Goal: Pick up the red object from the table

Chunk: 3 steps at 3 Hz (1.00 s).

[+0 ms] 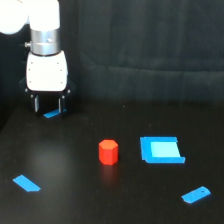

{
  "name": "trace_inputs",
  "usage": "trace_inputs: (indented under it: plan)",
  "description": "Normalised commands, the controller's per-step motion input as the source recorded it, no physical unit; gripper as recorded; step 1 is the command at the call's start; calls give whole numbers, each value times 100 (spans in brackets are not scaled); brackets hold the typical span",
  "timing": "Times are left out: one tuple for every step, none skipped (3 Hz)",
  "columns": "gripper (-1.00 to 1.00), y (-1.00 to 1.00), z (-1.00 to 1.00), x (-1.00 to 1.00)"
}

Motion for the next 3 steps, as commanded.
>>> trace_inputs:
  plan:
    - [97, 7, -31, 52]
    - [100, -5, -20, 53]
    - [95, -24, -29, 82]
